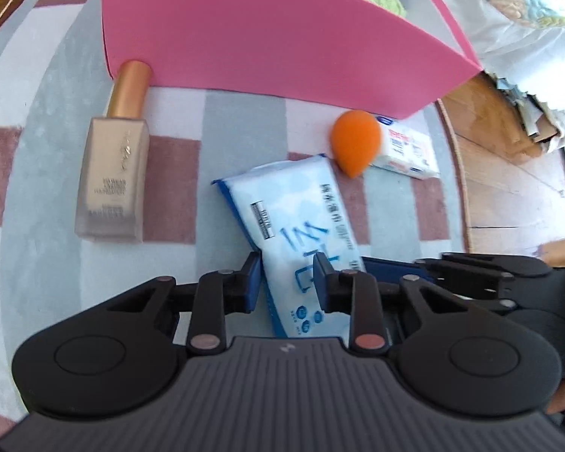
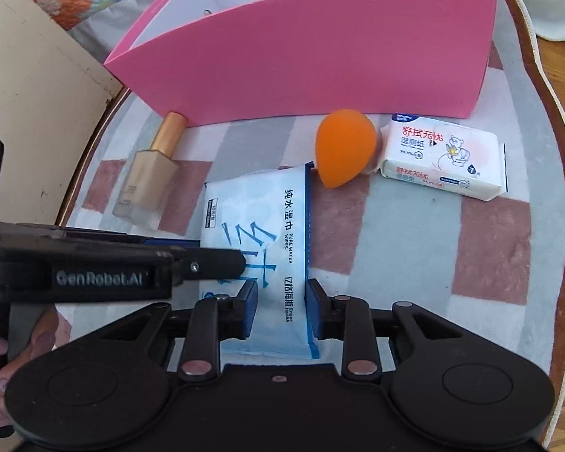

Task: Organize objects
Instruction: 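Lower the left tool onto the blue-printed wipes packet and grasp it, then lift the wipes packet with the left tool into the pink box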

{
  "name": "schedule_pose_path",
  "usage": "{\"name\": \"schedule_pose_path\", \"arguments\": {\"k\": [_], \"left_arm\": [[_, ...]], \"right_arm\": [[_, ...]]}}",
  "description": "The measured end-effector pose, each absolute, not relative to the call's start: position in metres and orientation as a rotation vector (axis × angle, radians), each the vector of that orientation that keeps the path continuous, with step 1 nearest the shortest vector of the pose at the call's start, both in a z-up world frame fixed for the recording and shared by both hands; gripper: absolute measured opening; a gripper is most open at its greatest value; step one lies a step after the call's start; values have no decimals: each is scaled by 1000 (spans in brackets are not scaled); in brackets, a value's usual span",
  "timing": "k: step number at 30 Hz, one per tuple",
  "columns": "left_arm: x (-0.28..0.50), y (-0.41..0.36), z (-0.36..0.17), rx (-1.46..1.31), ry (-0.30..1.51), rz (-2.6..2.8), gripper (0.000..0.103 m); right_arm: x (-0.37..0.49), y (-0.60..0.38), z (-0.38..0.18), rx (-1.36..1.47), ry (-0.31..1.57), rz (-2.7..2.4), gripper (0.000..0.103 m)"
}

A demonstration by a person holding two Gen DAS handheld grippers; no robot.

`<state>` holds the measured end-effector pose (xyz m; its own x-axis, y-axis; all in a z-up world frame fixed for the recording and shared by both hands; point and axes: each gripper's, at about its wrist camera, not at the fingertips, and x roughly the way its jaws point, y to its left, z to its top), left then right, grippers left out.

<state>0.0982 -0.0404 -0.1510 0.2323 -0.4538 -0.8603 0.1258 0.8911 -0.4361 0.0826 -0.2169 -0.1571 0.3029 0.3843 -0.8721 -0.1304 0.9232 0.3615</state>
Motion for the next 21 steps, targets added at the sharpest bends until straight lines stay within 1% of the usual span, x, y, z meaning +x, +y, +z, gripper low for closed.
{"name": "schedule_pose_path", "arguments": {"k": [3,10,15,17,21], "left_arm": [[90,-38,-137,-287,1260,-400,27],[72,-29,-86,-188,1229,-410,27],[62,-25,-46,-133,1200,-427,27],[60,-24,-32,-121,1186,-429,26],[62,-15,0,-137,1170,-434,26]], "right_arm": [[79,-216,-152,255,1225,358,33],[48,-192,-113,249,1168,380,33],[35,-193,-79,330,1158,400,33],[35,-192,-66,381,1189,414,34],[31,-187,-34,368,1135,419,34]]}}
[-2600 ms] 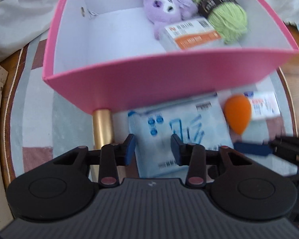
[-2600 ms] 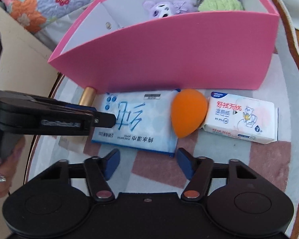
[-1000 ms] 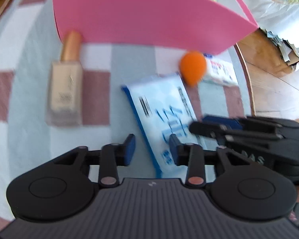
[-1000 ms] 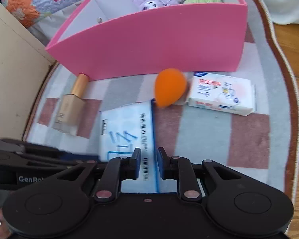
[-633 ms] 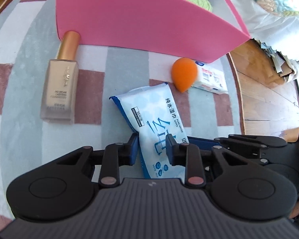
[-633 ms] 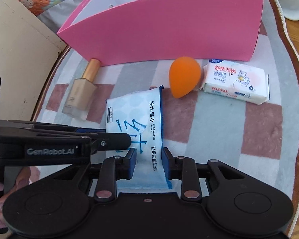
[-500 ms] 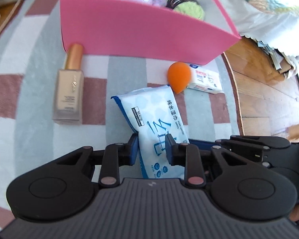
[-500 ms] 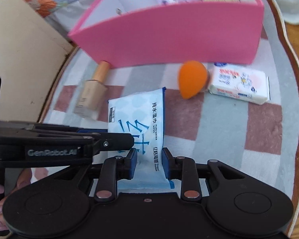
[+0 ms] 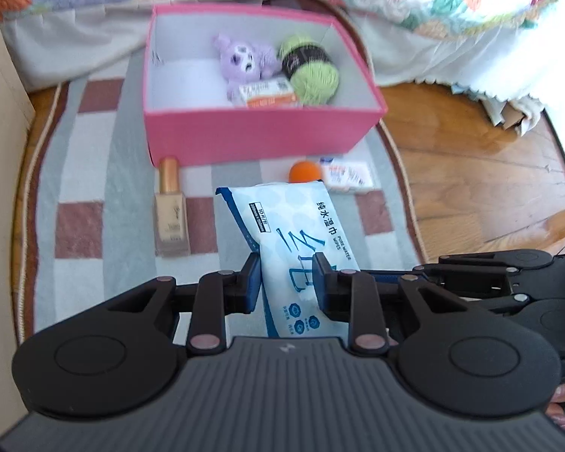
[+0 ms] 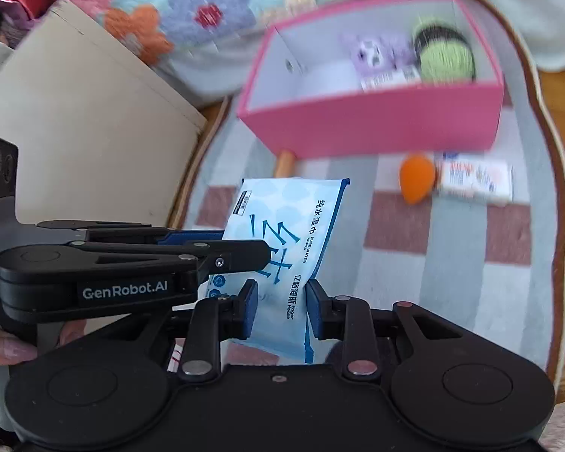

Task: Organize objects
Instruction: 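Lift the wipes packet with the left tool into the pink box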

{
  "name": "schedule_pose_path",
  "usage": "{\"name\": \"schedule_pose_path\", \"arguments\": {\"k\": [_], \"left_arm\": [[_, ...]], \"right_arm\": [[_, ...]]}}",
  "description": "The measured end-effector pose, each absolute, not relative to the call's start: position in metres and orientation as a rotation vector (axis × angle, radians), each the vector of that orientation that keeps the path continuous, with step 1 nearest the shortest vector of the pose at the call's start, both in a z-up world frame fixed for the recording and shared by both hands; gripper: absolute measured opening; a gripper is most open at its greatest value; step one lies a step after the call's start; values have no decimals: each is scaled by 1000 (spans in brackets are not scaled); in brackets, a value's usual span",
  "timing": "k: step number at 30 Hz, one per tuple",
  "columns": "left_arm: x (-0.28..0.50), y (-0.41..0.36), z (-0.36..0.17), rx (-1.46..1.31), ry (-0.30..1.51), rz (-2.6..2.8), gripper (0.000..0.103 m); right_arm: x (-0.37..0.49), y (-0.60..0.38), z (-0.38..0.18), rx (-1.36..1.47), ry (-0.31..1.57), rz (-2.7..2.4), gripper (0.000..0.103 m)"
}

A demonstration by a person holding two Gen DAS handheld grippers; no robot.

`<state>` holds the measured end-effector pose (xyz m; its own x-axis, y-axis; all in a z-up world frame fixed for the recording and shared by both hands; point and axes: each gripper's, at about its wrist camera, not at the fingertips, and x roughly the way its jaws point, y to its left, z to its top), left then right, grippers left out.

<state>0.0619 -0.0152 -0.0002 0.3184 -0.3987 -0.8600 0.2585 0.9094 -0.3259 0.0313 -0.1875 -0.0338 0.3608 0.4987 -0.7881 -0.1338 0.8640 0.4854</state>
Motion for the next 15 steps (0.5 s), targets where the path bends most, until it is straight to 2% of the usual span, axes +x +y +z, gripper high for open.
{"name": "schedule_pose_path", "arguments": {"k": [9,15], "left_arm": [[90,-11,75,-78,1050,-411,27],[145,-21,82,-51,992,-359,28]], "right_arm": [[49,-187,35,341,975,503,34],[87,-182,60,255,907,502,33]]}}
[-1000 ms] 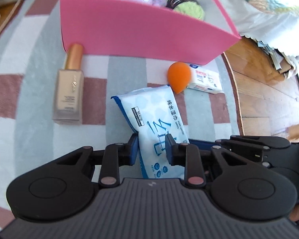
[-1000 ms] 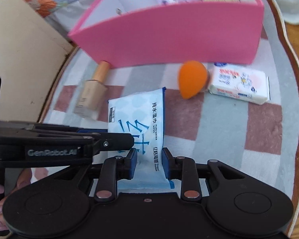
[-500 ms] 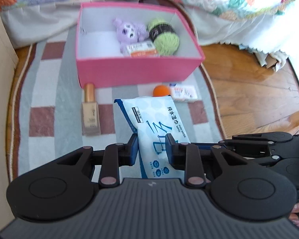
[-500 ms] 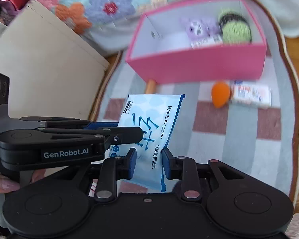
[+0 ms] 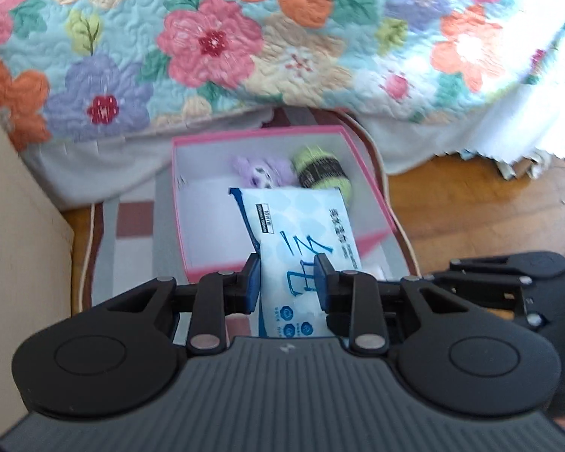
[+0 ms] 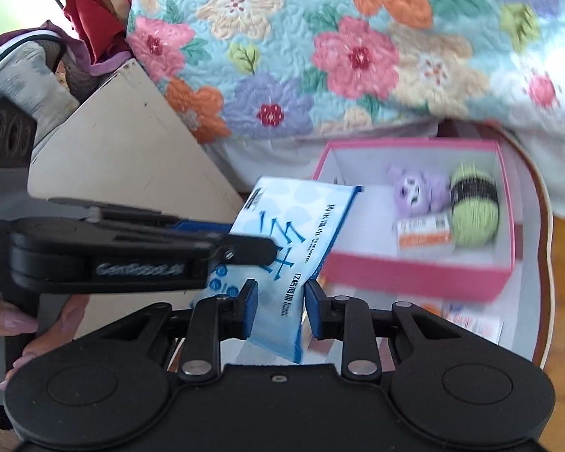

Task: Organize objects
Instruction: 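Lift the wipes packet with the left tool into the pink box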

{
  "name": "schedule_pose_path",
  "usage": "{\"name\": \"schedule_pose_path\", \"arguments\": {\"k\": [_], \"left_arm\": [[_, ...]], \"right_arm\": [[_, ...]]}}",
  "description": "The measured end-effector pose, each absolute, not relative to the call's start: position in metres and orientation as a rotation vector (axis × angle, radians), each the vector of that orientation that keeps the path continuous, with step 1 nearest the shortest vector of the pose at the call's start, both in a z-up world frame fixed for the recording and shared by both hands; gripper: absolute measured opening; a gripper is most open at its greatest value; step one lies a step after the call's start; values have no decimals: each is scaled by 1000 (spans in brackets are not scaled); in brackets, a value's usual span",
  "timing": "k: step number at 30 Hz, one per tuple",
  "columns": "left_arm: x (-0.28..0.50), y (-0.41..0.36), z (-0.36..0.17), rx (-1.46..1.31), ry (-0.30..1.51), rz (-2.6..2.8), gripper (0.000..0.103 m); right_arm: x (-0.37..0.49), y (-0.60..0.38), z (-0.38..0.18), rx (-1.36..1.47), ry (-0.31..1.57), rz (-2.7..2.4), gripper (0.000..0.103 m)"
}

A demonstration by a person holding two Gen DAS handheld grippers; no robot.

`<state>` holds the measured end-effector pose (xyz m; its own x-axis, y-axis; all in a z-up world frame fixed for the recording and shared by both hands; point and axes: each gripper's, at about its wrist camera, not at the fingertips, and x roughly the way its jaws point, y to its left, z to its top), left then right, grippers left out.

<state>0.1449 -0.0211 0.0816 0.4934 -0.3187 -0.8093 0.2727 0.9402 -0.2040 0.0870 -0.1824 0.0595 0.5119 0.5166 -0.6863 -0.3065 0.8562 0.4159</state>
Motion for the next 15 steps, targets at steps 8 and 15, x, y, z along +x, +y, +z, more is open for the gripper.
{"name": "schedule_pose_path", "arguments": {"k": [8,15], "left_arm": [[233,-33,34,-69,1035,-257,27],[292,-38,-25,-62,1113,-179,27]], "right_arm": [[180,-184,24,262,943,471,33],[260,-174,-30,184,1006,476,32]]}}
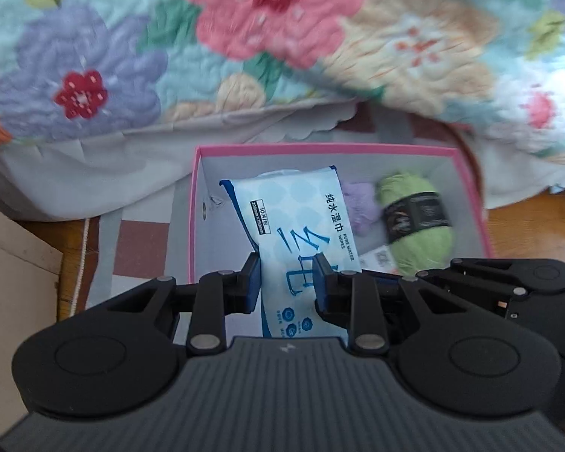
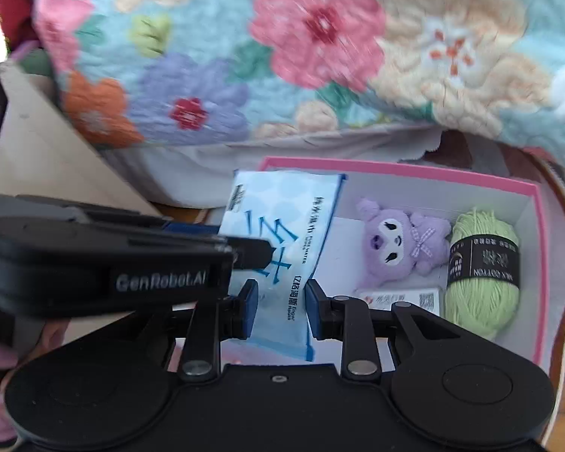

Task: Organize objects
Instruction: 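Lift the wipes packet with the left tool into the pink box, then open the left tool to release the packet and withdraw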

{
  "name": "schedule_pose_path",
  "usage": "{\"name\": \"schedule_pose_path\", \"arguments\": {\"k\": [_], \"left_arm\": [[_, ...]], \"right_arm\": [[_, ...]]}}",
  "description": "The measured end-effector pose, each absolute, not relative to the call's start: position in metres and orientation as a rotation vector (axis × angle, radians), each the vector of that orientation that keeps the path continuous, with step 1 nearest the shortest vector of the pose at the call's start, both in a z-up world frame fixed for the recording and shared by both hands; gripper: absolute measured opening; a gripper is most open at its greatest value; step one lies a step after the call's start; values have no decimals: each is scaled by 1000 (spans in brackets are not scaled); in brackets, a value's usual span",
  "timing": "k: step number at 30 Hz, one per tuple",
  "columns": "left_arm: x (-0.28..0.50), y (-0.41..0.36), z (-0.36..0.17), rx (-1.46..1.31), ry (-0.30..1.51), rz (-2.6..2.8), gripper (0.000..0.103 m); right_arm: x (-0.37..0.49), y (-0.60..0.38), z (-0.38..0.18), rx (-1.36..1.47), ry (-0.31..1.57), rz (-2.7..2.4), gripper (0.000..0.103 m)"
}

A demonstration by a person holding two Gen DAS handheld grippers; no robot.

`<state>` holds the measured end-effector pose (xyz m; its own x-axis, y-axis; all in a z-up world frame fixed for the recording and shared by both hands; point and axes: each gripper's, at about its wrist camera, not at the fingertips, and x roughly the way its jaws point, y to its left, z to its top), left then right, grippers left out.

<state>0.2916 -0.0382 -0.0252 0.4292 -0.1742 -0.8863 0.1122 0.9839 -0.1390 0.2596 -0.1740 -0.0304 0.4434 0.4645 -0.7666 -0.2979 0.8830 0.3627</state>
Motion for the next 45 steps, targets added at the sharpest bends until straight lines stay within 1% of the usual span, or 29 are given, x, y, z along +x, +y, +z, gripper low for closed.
{"name": "schedule_pose_path", "arguments": {"k": [4,9,15,20,22,23,25,28,31,32,34,36,37,39,45], "left_arm": [[307,-41,-54,-45,1147,-161,27],[323,-38,-76,-34,1175,-160,27],[337,-44,-89,-5,1221,-141,27],[337,-45,-90,4,1225,-101,27],[336,-43,-88,-40,1223,-102,27],[336,-42,-87,-62,1218,-99,28],[336,-41,-85,-74,1198,-104,28],[333,-41,-80,-66,1179,-119,28],[325,-38,-71,-71,1161,-162,29],[322,-38,-66,-63,1159,-176,30],[313,-39,-55,-36,1152,-207,34],[301,-39,-41,-8,1135,-234,41],[295,-39,-34,6,1127,-254,42],[281,-39,-19,34,1122,-283,44],[237,-43,24,64,1119,-361,53]], "right_arm": [[282,-171,-60,190,1060,471,32],[294,-169,-93,245,1114,468,31],[306,-162,-120,237,1192,459,29],[313,-155,-129,201,1210,427,27],[313,-152,-131,188,1212,430,22],[312,-149,-130,170,1206,436,14],[311,-147,-128,163,1199,447,12],[311,-149,-125,157,1196,414,12],[303,-157,-115,153,1175,418,13],[298,-163,-111,170,1176,432,17],[287,-173,-99,190,1175,450,18],[274,-181,-79,169,1159,462,19],[268,-184,-69,153,1151,468,20],[256,-193,-48,119,1136,474,33],[223,-215,8,22,1105,508,35]]}}
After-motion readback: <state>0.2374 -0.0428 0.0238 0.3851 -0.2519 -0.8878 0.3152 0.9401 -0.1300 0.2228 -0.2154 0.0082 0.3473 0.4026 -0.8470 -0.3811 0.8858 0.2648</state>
